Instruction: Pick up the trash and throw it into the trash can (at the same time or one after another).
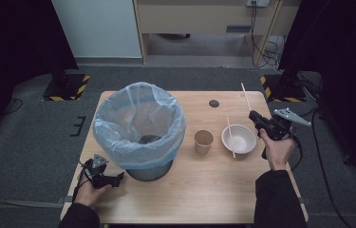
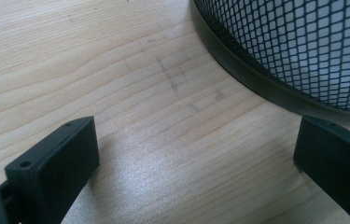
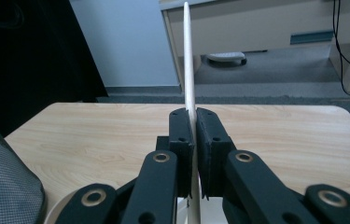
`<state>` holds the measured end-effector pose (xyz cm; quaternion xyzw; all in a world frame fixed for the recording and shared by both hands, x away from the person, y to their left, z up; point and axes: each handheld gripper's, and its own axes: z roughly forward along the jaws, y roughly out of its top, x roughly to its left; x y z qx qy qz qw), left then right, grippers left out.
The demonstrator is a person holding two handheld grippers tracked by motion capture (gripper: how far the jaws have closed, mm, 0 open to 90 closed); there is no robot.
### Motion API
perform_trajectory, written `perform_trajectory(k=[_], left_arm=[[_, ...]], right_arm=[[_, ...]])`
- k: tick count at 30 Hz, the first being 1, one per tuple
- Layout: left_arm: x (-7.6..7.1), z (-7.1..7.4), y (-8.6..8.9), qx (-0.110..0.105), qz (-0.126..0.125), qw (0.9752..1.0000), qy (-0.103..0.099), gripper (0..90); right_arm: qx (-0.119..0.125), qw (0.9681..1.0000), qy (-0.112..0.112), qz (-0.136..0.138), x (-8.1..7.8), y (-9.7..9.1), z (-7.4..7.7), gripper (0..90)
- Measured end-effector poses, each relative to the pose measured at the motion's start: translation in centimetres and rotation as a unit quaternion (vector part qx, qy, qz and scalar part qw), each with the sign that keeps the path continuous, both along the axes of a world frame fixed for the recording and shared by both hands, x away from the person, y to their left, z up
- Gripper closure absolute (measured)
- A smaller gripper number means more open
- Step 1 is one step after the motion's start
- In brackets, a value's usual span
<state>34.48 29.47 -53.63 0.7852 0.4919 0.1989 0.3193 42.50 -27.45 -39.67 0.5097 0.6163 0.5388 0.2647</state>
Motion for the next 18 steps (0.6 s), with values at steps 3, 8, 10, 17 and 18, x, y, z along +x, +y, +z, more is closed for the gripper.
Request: perform_trajectory(k=[3, 8, 10, 17, 18], left_arm=[[0.0, 0.0, 0.0, 0.0, 0.0, 1.0, 0.0, 0.0], [0.0, 0.0, 0.0, 0.0, 0.0, 1.0, 0.0, 0.0], [0.0, 0.0, 0.0, 0.0, 0.0, 1.0, 0.0, 0.0], [0.0, 0.0, 0.0, 0.0, 0.0, 1.0, 0.0, 0.0], [0.0, 0.0, 0.0, 0.0, 0.0, 1.0, 0.0, 0.0]], right_arm=[[0.003, 0.9999, -0.01, 0.004, -0.2, 0.2, 0.5, 85.9], [0.012, 0.9994, -0.029, 0.012, -0.6, 0.5, 1.7, 85.9], [0.017, 0.9991, -0.036, 0.013, -0.8, 0.5, 2.1, 85.9], [0.035, 0.9972, -0.062, 0.02, -1.5, 0.6, 3.7, 85.9], [0.036, 0.9971, -0.064, 0.02, -1.6, 0.6, 3.8, 85.9]])
